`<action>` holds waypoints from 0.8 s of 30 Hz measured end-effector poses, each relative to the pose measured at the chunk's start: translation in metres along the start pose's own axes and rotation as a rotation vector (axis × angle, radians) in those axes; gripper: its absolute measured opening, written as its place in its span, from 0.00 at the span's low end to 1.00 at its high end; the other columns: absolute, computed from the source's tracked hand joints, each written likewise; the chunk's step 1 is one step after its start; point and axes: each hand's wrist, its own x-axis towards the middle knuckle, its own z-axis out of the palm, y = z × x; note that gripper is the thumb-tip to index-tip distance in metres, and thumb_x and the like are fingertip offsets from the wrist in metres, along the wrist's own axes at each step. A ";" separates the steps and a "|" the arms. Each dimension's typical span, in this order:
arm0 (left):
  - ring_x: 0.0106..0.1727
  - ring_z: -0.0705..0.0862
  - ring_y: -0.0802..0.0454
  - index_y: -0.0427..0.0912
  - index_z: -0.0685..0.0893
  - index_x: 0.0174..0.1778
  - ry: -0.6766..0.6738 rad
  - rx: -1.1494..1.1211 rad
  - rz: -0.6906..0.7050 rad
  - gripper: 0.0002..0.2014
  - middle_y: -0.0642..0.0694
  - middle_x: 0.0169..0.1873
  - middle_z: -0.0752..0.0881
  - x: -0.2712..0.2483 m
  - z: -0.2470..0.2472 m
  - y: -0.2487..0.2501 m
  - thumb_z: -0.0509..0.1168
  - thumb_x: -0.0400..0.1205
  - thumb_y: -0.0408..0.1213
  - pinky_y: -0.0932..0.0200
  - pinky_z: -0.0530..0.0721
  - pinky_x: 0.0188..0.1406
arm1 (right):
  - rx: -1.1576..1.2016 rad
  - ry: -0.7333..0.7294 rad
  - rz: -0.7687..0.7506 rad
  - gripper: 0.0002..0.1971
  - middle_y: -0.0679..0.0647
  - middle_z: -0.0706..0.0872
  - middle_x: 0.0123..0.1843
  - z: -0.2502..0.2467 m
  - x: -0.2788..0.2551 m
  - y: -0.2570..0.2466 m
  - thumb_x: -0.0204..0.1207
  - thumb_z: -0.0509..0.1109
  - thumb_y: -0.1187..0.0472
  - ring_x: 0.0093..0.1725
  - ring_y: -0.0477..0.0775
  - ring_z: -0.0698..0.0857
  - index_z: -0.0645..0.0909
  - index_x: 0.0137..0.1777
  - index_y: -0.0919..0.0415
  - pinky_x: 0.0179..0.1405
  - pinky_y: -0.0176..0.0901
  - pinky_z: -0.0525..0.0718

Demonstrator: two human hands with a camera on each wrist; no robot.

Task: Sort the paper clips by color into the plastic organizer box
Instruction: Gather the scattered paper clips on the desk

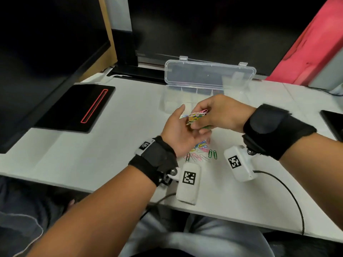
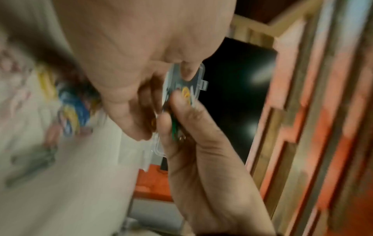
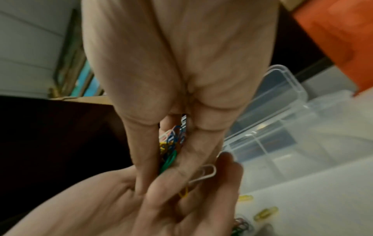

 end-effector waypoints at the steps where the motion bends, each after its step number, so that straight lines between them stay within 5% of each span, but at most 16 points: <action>1: 0.49 0.87 0.41 0.35 0.84 0.56 -0.007 -0.110 -0.024 0.24 0.37 0.47 0.89 0.000 0.001 -0.003 0.55 0.87 0.53 0.43 0.82 0.61 | -0.117 0.004 -0.016 0.08 0.53 0.91 0.38 0.004 0.000 -0.004 0.68 0.80 0.67 0.36 0.52 0.90 0.88 0.47 0.61 0.44 0.42 0.90; 4: 0.49 0.85 0.44 0.36 0.86 0.46 0.028 -0.266 -0.026 0.15 0.38 0.44 0.88 0.000 0.004 -0.015 0.57 0.86 0.41 0.49 0.85 0.53 | -0.624 0.041 -0.125 0.12 0.44 0.88 0.45 0.017 0.002 -0.010 0.67 0.80 0.58 0.45 0.47 0.86 0.88 0.51 0.51 0.47 0.38 0.83; 8: 0.40 0.85 0.63 0.34 0.83 0.55 0.014 -0.414 0.054 0.08 0.49 0.38 0.85 0.004 -0.003 -0.012 0.65 0.81 0.29 0.68 0.84 0.46 | -0.723 0.009 -0.244 0.19 0.43 0.88 0.53 0.016 -0.005 -0.020 0.69 0.79 0.52 0.50 0.44 0.83 0.85 0.61 0.46 0.53 0.40 0.81; 9: 0.42 0.87 0.56 0.34 0.83 0.56 -0.050 -0.482 0.031 0.09 0.46 0.39 0.87 0.006 -0.003 -0.010 0.62 0.83 0.32 0.63 0.86 0.51 | -0.681 0.055 -0.268 0.19 0.42 0.87 0.54 0.010 -0.008 -0.023 0.71 0.77 0.49 0.49 0.42 0.83 0.84 0.63 0.46 0.53 0.39 0.81; 12: 0.54 0.87 0.38 0.29 0.82 0.60 0.034 -0.462 0.104 0.16 0.34 0.52 0.88 0.012 -0.008 0.008 0.54 0.87 0.35 0.45 0.83 0.64 | -0.597 0.264 -0.339 0.15 0.44 0.86 0.56 -0.010 -0.014 -0.026 0.76 0.71 0.44 0.50 0.46 0.85 0.83 0.61 0.46 0.51 0.40 0.83; 15: 0.61 0.84 0.34 0.25 0.81 0.62 -0.022 -0.521 0.187 0.19 0.29 0.57 0.86 0.019 -0.019 0.021 0.52 0.87 0.35 0.43 0.77 0.68 | -0.693 0.144 -0.197 0.28 0.46 0.83 0.59 -0.019 -0.011 -0.002 0.69 0.76 0.40 0.56 0.50 0.83 0.77 0.68 0.45 0.52 0.37 0.80; 17: 0.61 0.83 0.34 0.25 0.81 0.61 -0.032 -0.549 0.216 0.18 0.29 0.57 0.87 0.019 -0.025 0.026 0.52 0.87 0.34 0.43 0.78 0.65 | -0.740 -0.058 0.002 0.52 0.50 0.72 0.73 -0.009 -0.009 0.024 0.56 0.80 0.31 0.68 0.54 0.77 0.60 0.79 0.40 0.68 0.44 0.75; 19: 0.61 0.84 0.34 0.24 0.81 0.61 -0.059 -0.547 0.220 0.18 0.29 0.57 0.87 0.022 -0.032 0.029 0.52 0.87 0.34 0.44 0.79 0.64 | -0.785 -0.171 0.158 0.65 0.50 0.58 0.81 0.007 -0.008 0.043 0.46 0.79 0.25 0.77 0.60 0.68 0.42 0.80 0.31 0.76 0.56 0.70; 21: 0.63 0.83 0.34 0.25 0.81 0.62 -0.075 -0.518 0.220 0.19 0.29 0.59 0.86 0.026 -0.036 0.029 0.52 0.87 0.34 0.44 0.78 0.66 | -0.851 -0.185 0.189 0.65 0.49 0.53 0.80 0.020 -0.004 0.052 0.48 0.78 0.25 0.77 0.65 0.64 0.37 0.79 0.28 0.73 0.62 0.71; 24: 0.66 0.81 0.34 0.26 0.80 0.65 -0.093 -0.472 0.209 0.20 0.30 0.62 0.85 0.028 -0.038 0.031 0.51 0.87 0.36 0.43 0.76 0.70 | -0.873 -0.166 0.117 0.56 0.54 0.64 0.72 0.026 0.011 0.046 0.56 0.79 0.31 0.69 0.64 0.70 0.50 0.81 0.32 0.69 0.59 0.75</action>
